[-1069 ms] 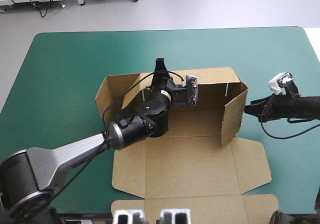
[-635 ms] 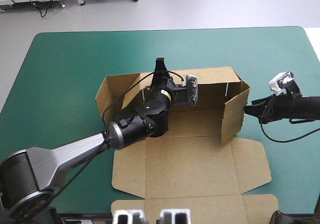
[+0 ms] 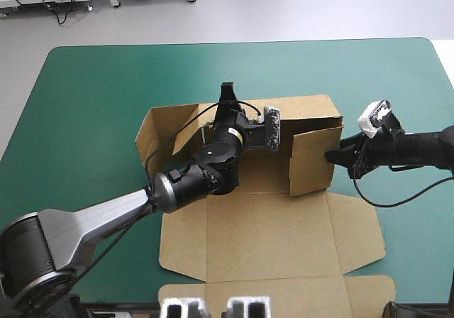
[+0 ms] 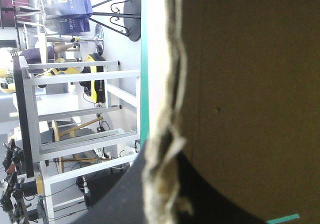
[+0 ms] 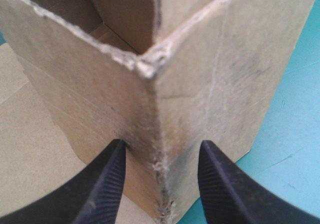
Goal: Fold the box
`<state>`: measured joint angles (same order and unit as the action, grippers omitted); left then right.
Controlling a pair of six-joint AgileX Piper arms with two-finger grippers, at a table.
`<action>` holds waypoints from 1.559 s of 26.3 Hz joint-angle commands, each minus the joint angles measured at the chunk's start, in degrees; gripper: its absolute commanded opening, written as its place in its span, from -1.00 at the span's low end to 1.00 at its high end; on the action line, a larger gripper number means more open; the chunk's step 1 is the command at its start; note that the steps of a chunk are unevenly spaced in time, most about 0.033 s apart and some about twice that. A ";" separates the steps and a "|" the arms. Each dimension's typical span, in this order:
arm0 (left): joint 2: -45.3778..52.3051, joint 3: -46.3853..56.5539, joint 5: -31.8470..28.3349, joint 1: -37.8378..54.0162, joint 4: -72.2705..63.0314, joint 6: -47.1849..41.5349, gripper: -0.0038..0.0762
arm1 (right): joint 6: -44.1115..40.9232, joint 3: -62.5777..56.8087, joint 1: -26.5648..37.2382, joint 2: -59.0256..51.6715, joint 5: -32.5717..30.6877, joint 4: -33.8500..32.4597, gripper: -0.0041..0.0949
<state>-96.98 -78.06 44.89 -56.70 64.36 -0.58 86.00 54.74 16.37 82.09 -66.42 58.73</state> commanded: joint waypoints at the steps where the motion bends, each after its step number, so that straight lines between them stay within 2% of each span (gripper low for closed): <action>1: 2.48 -1.32 0.17 -0.41 0.28 -0.50 -0.93 | 0.87 1.15 -1.64 -0.45 1.99 6.15 -0.05; 6: 2.48 -1.32 0.17 -0.41 0.28 -0.50 -0.93 | 1.65 1.15 -2.53 2.89 3.82 12.64 -0.08; 8: 2.48 -1.32 0.17 -0.41 0.28 -0.50 -0.93 | 2.91 1.15 -2.53 3.49 4.35 15.26 -0.18; 10: 2.48 -1.32 0.08 -0.41 0.28 -0.50 -0.93 | 2.92 1.15 -2.53 3.85 5.09 16.78 -0.41; 12: 2.48 -1.32 0.08 -0.41 0.28 -0.50 -0.93 | 3.32 1.15 -2.53 3.99 6.90 16.61 -0.93; 13: 2.48 -1.32 0.08 -0.41 0.28 -0.50 -0.93 | 3.43 1.15 -2.53 3.99 7.16 16.61 -0.95; 16: 2.48 -1.32 0.08 -0.41 0.28 -0.50 -0.93 | 5.34 1.15 -2.99 3.99 7.52 16.89 -0.94; 29: 2.48 -1.32 0.22 -0.41 0.28 -0.50 -0.88 | 3.75 1.15 -6.04 3.99 9.08 16.50 -0.94; 32: 2.48 -1.32 0.09 -0.41 0.28 -0.50 -0.77 | 2.82 1.15 -6.04 3.99 8.97 15.49 -0.94; 33: 2.48 -1.32 -0.40 -0.41 0.47 -0.50 -0.62 | 2.53 1.15 -6.04 3.99 8.97 14.74 -0.94; 39: 2.48 -1.32 -2.68 -0.41 1.16 -0.50 -0.10 | 0.79 1.15 -6.04 3.99 9.62 14.25 -0.94; 41: 2.48 -1.32 -2.85 -0.56 0.35 -3.74 -0.08 | -1.75 1.15 -6.04 3.99 10.89 12.87 -0.94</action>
<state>-96.98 -77.99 42.97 -56.71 63.04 -1.33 86.72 54.73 10.70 87.84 -53.62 71.03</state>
